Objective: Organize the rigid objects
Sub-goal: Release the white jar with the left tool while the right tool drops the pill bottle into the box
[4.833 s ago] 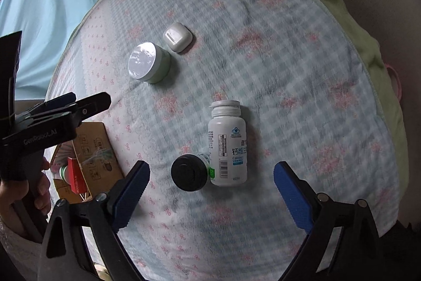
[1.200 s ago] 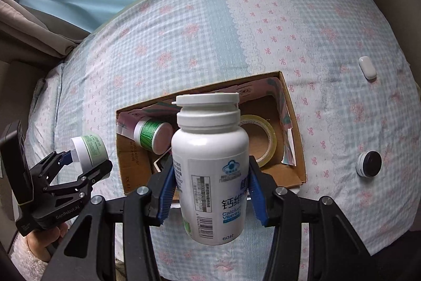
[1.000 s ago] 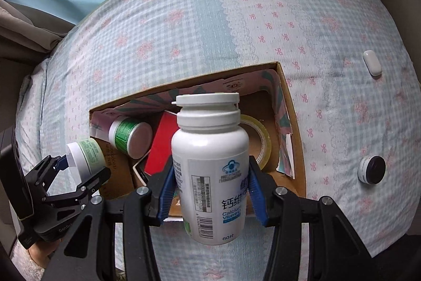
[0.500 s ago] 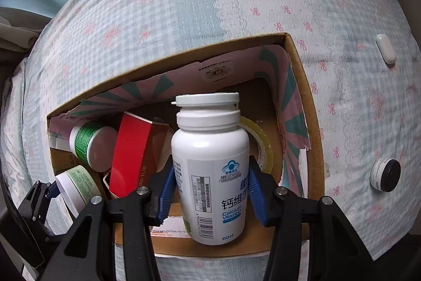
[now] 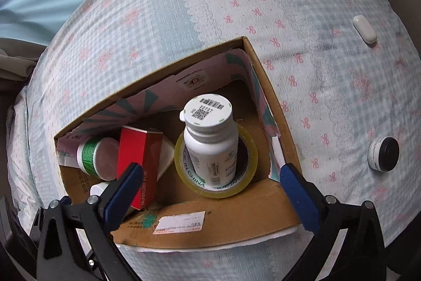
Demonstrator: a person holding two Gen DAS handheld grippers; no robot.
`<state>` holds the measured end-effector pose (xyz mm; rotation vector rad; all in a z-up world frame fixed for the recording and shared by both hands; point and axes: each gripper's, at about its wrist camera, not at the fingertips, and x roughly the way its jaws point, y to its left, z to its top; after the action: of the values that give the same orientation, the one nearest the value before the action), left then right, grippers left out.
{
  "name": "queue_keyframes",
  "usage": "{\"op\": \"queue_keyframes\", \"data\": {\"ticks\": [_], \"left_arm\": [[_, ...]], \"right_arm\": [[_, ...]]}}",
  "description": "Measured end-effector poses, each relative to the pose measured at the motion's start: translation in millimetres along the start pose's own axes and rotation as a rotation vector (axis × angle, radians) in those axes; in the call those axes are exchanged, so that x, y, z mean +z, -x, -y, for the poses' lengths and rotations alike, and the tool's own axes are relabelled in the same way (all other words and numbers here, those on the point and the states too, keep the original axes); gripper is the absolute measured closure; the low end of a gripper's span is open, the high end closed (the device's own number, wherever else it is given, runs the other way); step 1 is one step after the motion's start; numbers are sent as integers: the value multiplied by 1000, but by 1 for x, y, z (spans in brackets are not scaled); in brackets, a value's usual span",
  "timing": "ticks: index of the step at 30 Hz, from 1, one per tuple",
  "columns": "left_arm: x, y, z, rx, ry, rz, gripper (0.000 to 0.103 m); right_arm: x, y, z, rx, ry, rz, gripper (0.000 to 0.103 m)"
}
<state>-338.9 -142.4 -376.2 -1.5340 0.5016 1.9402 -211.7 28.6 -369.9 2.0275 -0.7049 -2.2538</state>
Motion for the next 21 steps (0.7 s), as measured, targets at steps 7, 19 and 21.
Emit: {"op": "queue_keyframes", "data": {"ticks": [7, 19, 21], "left_arm": [[-25, 31, -3, 16, 47, 19, 0], [-48, 88, 0, 41, 93, 66, 0], [-49, 97, 5, 40, 99, 79, 0]], "right_arm": [[-14, 17, -5, 12, 38, 21, 0], [-34, 71, -23, 24, 112, 87, 0], [-39, 83, -23, 21, 136, 105, 0]]}}
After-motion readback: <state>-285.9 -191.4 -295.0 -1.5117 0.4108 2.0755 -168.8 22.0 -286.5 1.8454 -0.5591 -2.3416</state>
